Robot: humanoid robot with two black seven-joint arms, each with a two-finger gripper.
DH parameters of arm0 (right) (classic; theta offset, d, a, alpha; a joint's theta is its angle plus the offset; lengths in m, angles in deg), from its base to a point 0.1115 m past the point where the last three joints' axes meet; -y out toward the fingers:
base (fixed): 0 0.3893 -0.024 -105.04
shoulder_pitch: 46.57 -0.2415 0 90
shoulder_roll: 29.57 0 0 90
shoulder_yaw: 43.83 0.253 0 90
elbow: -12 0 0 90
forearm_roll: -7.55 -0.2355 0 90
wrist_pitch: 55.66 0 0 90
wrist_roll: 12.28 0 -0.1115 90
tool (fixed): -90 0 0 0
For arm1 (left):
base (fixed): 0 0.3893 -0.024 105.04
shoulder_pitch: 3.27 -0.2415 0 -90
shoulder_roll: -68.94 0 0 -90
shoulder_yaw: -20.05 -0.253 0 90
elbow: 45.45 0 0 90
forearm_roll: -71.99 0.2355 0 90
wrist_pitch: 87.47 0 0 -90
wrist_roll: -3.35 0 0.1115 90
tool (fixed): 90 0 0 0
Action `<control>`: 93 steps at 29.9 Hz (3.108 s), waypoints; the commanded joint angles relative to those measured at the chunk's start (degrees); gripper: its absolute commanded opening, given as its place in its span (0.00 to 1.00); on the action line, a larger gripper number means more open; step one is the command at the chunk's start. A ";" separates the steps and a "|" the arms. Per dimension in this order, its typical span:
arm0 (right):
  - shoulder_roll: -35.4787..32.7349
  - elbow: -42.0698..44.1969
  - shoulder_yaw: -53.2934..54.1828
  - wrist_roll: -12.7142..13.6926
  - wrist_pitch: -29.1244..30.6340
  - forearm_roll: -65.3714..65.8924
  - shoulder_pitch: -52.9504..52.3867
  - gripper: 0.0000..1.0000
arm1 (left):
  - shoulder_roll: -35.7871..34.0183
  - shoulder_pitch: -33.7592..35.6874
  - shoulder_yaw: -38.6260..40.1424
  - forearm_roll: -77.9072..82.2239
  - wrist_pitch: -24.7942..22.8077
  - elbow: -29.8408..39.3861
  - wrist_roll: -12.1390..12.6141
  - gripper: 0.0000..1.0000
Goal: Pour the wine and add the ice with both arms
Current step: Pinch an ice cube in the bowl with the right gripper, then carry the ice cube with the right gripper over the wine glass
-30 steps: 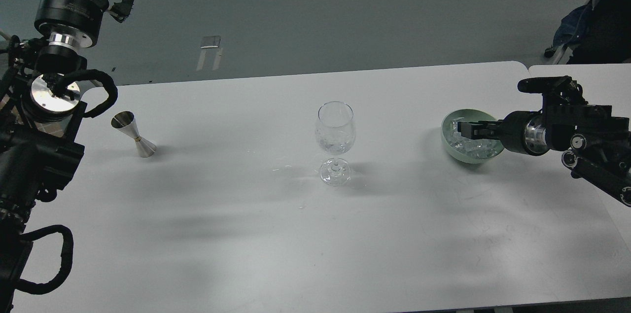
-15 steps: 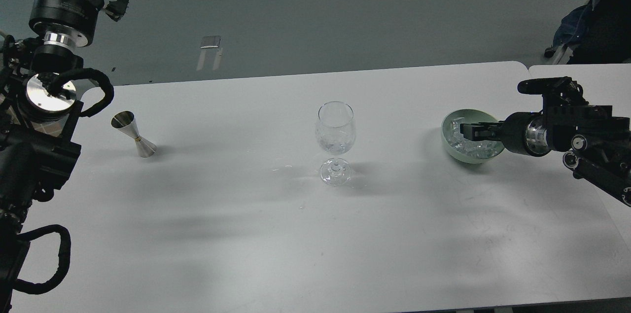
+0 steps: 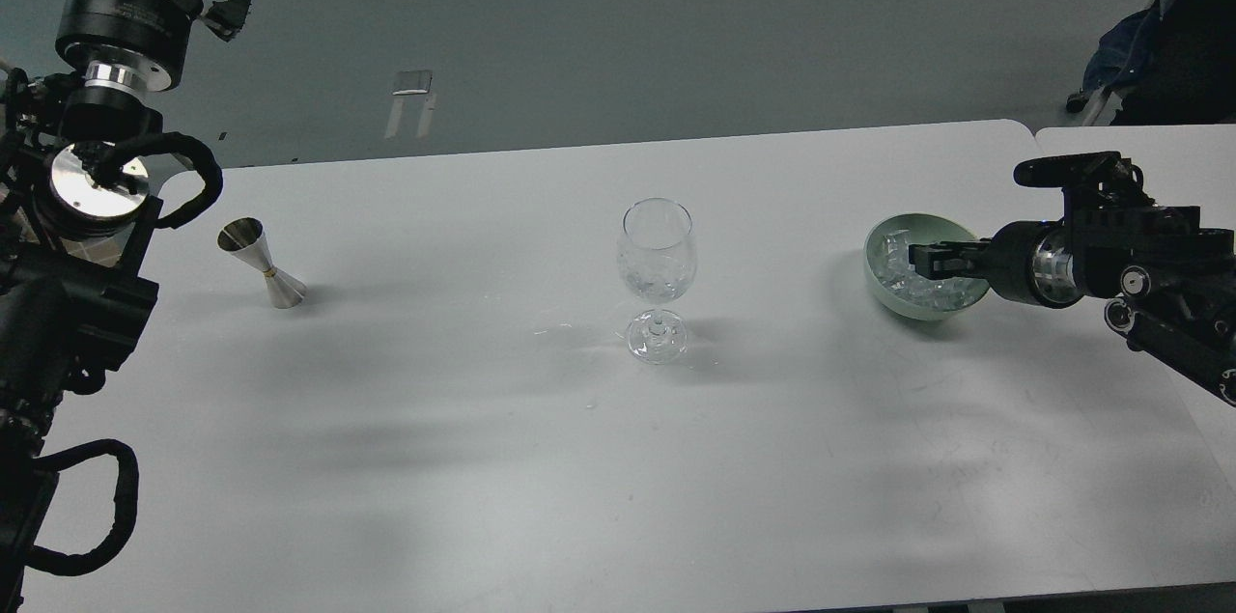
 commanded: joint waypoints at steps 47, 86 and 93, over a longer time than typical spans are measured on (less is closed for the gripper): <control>6.25 -27.39 8.53 1.42 0.07 3.09 -11.82 0.00 | -3.72 -0.08 -0.27 0.35 0.09 -0.61 0.38 0.96; 8.64 -27.65 3.43 2.30 0.15 6.78 -11.03 0.12 | -5.13 -0.17 -0.09 0.08 0.00 -0.61 0.38 0.96; 7.41 -28.35 3.52 2.21 0.07 6.78 -11.03 0.18 | -5.40 -0.17 -0.27 0.00 0.00 -0.70 0.38 0.96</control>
